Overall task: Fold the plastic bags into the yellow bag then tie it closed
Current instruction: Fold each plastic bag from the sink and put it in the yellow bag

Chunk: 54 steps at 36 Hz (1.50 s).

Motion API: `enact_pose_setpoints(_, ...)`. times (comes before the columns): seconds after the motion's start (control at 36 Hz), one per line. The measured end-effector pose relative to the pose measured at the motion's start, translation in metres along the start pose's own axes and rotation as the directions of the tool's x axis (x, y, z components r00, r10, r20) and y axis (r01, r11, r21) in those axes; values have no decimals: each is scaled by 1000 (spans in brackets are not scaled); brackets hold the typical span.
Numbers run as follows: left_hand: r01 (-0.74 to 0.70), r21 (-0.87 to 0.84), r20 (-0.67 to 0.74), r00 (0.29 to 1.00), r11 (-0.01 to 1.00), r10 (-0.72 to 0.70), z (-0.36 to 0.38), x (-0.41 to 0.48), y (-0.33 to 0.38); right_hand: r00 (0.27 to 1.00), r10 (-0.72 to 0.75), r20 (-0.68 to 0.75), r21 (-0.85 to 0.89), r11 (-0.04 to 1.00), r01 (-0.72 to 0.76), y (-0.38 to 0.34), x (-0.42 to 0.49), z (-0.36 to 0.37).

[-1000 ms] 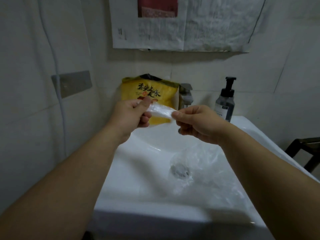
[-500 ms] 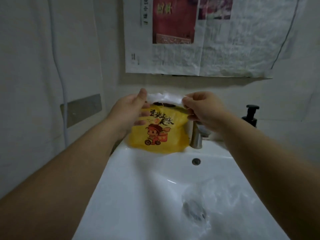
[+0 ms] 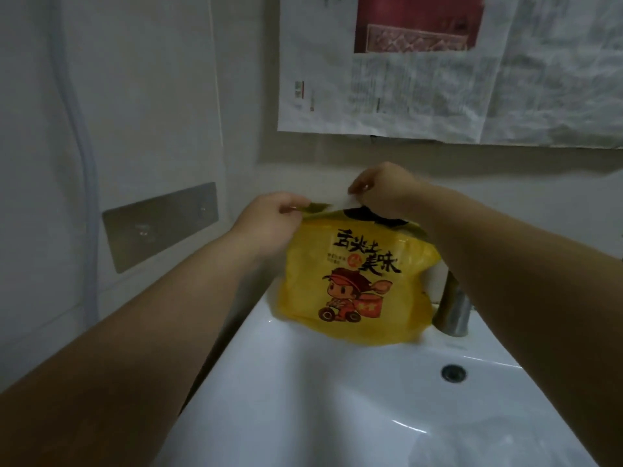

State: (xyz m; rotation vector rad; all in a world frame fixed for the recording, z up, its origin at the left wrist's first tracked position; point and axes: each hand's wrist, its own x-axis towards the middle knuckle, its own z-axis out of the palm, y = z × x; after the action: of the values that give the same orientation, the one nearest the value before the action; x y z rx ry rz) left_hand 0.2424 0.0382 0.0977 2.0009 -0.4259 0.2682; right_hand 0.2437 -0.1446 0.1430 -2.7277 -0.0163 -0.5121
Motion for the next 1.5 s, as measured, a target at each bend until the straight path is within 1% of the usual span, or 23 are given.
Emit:
enact_pose_setpoints(0.11, 10, -43, 50, 999, 999, -8, 11, 11, -7, 971, 110, 214, -114, 990, -87, -4, 8, 12)
enact_pose_setpoints(0.17, 18, -48, 62, 998, 999, -15, 14, 15, -11, 954, 116, 275, -126, 988, -84, -6, 8, 15)
enact_pose_setpoints(0.22, 33, -70, 61, 998, 997, -29, 18, 16, -13, 966, 96, 239, -65, 994, -83, -5, 7, 13)
enact_pose_setpoints(0.31, 35, -91, 39, 999, 995, -32, 19, 13, -14, 993, 66, 101, 106, 991, -77, -2, 4, 4)
enact_pose_setpoints(0.44, 29, -125, 23, 999, 992, -26, 13, -2, -6, 987, 16, -162, 103, 995, 1, -6, -20, -12)
enact_pose_setpoints(0.53, 13, -140, 16, 1000, 990, -10, 11, -22, 8, 969, -9, -248, 140, 989, 45, -8, -49, -23)
enact_pose_setpoints(0.67, 32, -210, 84, 996, 977, -15, 20, -74, 29, 964, -16, -267, 188, 980, 68, -3, -107, -28)
enact_pose_setpoints(0.81, 93, -202, 194, 980, 975, -53, 51, -128, 29, 974, 92, -208, 177, 983, -55, 12, -176, -17)
enact_pose_setpoints(0.86, 116, -205, 238, 969, 972, -66, 70, -151, 23, 980, 137, -146, 205, 973, -106, 25, -206, -9)
enact_pose_setpoints(0.92, 150, -206, 289, 953, 967, -87, 87, -169, 17, 979, 202, -30, 207, 959, -192, 40, -230, -1)
enact_pose_setpoints(1.0, 199, -169, 352, 927, 965, -130, 115, -194, 8, 940, 307, 145, 121, 938, -325, 63, -265, 16)
enact_pose_setpoints(1.08, 203, -99, 369, 917, 974, -153, 135, -209, -7, 883, 401, 246, 36, 906, -421, 88, -290, 37)
enact_pose_setpoints(1.14, 151, 30, 380, 913, 988, -150, 141, -213, -16, 816, 483, 317, -6, 862, -507, 109, -303, 52)
enact_pose_setpoints(1.17, 106, 113, 387, 911, 988, -142, 141, -213, -20, 769, 528, 361, -85, 840, -536, 115, -307, 57)
enact_pose_setpoints(1.22, 62, 211, 401, 904, 976, -145, 141, -210, -26, 657, 605, 450, -295, 795, -531, 127, -310, 67)
enact_pose_setpoints(1.28, 57, 252, 408, 899, 966, -160, 140, -207, -29, 581, 638, 505, -393, 769, -504, 132, -309, 70)
enact_pose_setpoints(1.31, 57, 272, 411, 896, 961, -170, 140, -207, -30, 553, 643, 531, -429, 766, -479, 132, -309, 71)
enact_pose_setpoints(1.36, 50, 297, 432, 884, 953, -181, 140, -206, -31, 528, 624, 577, -503, 780, -373, 129, -308, 72)
enact_pose_setpoints(1.39, 54, 295, 442, 877, 954, -186, 142, -205, -32, 539, 600, 591, -522, 794, -312, 127, -307, 74)
enact_pose_setpoints(1.42, 62, 283, 451, 872, 957, -190, 143, -205, -31, 575, 573, 584, -527, 806, -269, 124, -306, 75)
enact_pose_setpoints(1.44, 81, 262, 462, 865, 962, -198, 145, -205, -31, 630, 538, 560, -500, 826, -260, 122, -304, 75)
enact_pose_setpoints(1.47, 107, 228, 472, 857, 968, -206, 146, -204, -31, 694, 507, 512, -424, 851, -309, 121, -301, 74)
enact_pose_setpoints(1.5, 142, 185, 481, 850, 972, -216, 147, -204, -30, 759, 474, 447, -254, 881, -400, 120, -298, 73)
